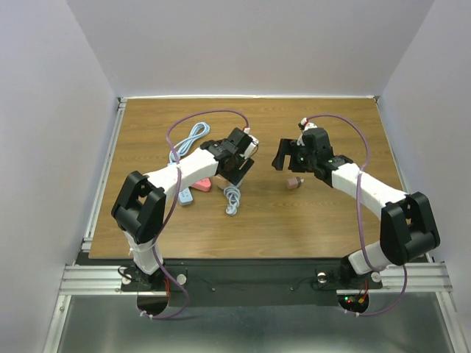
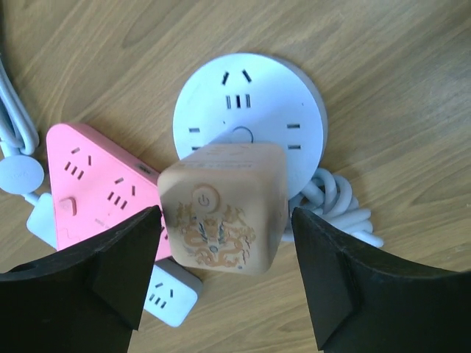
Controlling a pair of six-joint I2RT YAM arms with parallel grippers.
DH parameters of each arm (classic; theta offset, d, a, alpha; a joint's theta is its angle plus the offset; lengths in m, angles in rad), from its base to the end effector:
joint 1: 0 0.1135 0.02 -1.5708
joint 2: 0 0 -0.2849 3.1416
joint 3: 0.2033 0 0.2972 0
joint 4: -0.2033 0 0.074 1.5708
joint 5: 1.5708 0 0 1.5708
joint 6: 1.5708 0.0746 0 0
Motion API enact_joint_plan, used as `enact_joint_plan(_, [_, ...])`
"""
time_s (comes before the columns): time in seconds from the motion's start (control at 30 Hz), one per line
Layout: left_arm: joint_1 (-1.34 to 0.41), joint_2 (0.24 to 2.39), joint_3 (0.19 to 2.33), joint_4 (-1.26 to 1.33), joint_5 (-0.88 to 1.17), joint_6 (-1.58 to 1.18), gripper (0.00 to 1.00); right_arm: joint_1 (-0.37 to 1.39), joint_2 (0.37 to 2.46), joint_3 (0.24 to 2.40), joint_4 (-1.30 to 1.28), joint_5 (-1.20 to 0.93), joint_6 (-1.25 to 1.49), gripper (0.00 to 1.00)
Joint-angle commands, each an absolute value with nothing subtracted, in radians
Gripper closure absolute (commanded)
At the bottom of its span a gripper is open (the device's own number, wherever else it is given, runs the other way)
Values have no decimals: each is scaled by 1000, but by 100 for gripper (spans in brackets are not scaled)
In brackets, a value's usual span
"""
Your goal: Insert the plug
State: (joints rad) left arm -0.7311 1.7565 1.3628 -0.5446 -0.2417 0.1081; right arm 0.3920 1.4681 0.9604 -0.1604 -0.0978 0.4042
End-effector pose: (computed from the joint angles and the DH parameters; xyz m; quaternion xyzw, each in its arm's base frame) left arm 0.3477 -0.2878 0.2192 0.3501 0.8769 0.0144 0.3290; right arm 0.3583 0.1560 0.2160 -0.0158 0.8989 0.2094 0.3845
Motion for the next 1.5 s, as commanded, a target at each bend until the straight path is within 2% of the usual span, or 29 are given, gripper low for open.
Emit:
enact_joint_plan(0.0, [-689, 1726, 1364, -497, -216, 127, 18, 391, 1457, 965, -156, -100, 399, 4])
enact_joint_plan(0.2, [-657, 1749, 1347, -483, -157, 144, 18, 391, 1447, 954, -155, -100, 391, 4])
enact_joint_plan(0.33, [-657, 1756, 1333, -491, -28, 176, 33, 391, 1445, 950, -156, -100, 379, 4])
enact_joint_plan(0.37, [-658, 1752, 1327, -486, 38, 192, 44, 391, 1445, 946, -156, -98, 377, 4])
enact_joint_plan(0.4, [-660, 1744, 1321, -483, 64, 199, 51, 391, 1445, 945, -155, -94, 376, 4])
enact_joint_plan(0.43, [-661, 1730, 1309, -479, 115, 205, 61, 391, 1443, 943, -155, -89, 374, 4])
enact_joint_plan(0.57, [-672, 1717, 1301, -476, 202, 235, 76, 393, 1447, 945, -156, -84, 371, 4])
enact_joint_plan(0.77, [-764, 1701, 1292, -465, 201, 297, 90, 393, 1439, 945, -158, -81, 367, 4])
enact_joint_plan(0.93, [-833, 1700, 1264, -449, 152, 313, 92, 391, 1427, 940, -169, -64, 365, 4])
enact_joint_plan(1.03, [-877, 1706, 1270, -453, 57, 305, 89, 391, 1416, 945, -189, -45, 371, 3])
enact_joint_plan(1.17, [-910, 1690, 1278, -449, -67, 284, 76, 393, 1401, 936, -221, -6, 388, 3])
enact_joint_plan(1.23, [-916, 1672, 1290, -449, -153, 262, 56, 393, 1391, 916, -232, 27, 403, 3])
enact_joint_plan(1.27, [-916, 1664, 1295, -449, -161, 261, 50, 391, 1390, 907, -233, 32, 408, 3])
enact_joint_plan(1.37, [-917, 1634, 1304, -443, -173, 253, 23, 391, 1388, 882, -241, 49, 428, 3])
enact_joint_plan(1.47, [-917, 1606, 1313, -433, -186, 242, 10, 391, 1382, 865, -253, 55, 451, 3])
